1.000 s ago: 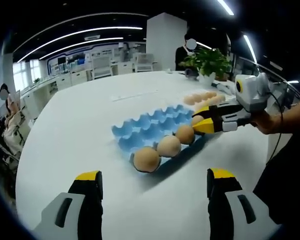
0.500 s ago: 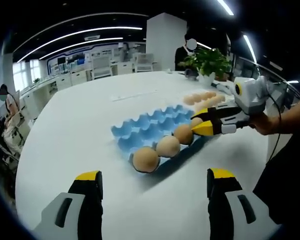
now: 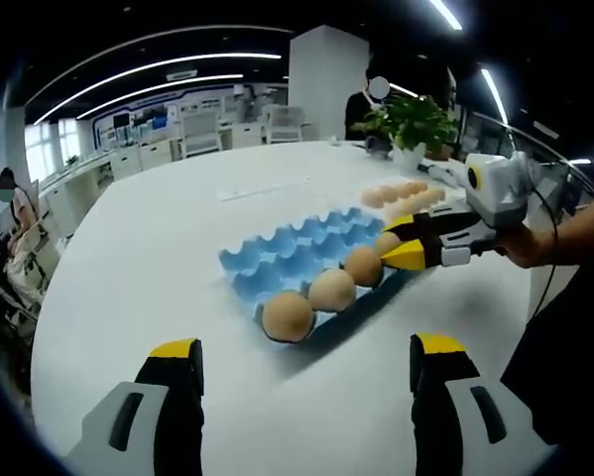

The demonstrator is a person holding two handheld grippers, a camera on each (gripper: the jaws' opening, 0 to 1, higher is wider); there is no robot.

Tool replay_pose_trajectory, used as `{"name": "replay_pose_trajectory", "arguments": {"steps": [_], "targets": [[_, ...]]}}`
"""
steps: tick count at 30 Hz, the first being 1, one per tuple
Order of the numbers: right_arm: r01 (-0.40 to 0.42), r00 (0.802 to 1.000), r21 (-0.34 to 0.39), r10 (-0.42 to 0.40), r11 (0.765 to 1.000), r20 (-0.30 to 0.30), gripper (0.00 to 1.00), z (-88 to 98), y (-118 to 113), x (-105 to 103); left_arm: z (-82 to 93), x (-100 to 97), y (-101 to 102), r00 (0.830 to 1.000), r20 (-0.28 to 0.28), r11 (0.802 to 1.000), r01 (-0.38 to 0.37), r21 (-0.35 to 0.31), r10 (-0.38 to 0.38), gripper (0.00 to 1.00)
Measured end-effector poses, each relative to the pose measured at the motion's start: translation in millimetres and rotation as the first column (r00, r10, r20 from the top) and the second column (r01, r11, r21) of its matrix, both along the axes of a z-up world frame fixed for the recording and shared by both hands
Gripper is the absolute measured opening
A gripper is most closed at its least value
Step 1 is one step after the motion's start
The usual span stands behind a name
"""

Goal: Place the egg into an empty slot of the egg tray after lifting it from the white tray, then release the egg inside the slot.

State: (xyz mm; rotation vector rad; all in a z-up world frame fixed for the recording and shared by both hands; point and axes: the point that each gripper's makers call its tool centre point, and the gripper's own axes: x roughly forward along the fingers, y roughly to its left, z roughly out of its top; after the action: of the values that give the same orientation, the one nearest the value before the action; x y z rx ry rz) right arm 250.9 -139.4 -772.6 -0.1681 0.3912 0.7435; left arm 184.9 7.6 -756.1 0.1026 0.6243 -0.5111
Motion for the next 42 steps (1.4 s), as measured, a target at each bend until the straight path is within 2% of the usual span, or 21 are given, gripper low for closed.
{"name": "replay_pose_trajectory", "arguments": {"steps": [20,22,25,30,35,37,38,39,40,41,42], "targets": [[0.021,1.000,-0.007,-0.021,1.000,0.006,0.26,3.7,-13,-7,1.7,1.1,-2,1.000,0.006,1.000,0.006,0.002,-0.006,0.86],[0.069,0.997,0.022,-0.069,0.997,0.027,0.26,11.2,-26,-5,1.7,1.3,-2,1.000,0.006,1.000,0.008,0.003,-0.008,0.86],[0.141,0.990,0.037,-0.142,0.989,0.025,0.26,14.7,-51,-2,1.9,2.1,-3,1.000,0.005,1.000,0.009,0.002,-0.009,0.86],[0.262,0.965,0.018,-0.263,0.965,0.023,0.26,13.4,-100,4,2.4,3.5,-5,1.000,0.005,1.000,0.015,0.003,-0.015,0.86],[0.433,0.901,-0.013,-0.432,0.901,0.049,0.25,13.6,-168,12,3.1,5.1,-7,1.000,0.006,1.000,0.020,0.005,-0.020,0.86],[0.506,0.861,-0.015,-0.504,0.862,0.064,0.25,16.9,-198,15,3.7,5.5,-7,1.000,0.006,1.000,0.020,0.005,-0.020,0.86],[0.552,0.832,-0.010,-0.551,0.833,0.067,0.26,19.5,-218,16,4.0,5.6,-7,1.000,0.006,1.000,0.020,0.006,-0.020,0.86],[0.602,0.795,-0.010,-0.599,0.798,0.093,0.26,24.4,-239,18,4.1,5.4,-7,1.000,0.006,1.000,0.021,0.007,-0.021,0.86],[0.632,0.770,0.000,-0.628,0.775,0.115,0.26,29.1,-252,20,4.1,5.3,-7,1.000,0.005,1.000,0.020,0.008,-0.020,0.86],[0.670,0.733,0.021,-0.667,0.742,0.134,0.27,35.0,-271,21,4.1,5.3,-7,1.000,0.005,1.000,0.019,0.009,-0.019,0.86],[0.685,0.720,0.025,-0.681,0.729,0.130,0.28,35.6,-277,21,4.1,5.2,-6,1.000,0.004,1.000,0.018,0.010,-0.018,0.86]]}}
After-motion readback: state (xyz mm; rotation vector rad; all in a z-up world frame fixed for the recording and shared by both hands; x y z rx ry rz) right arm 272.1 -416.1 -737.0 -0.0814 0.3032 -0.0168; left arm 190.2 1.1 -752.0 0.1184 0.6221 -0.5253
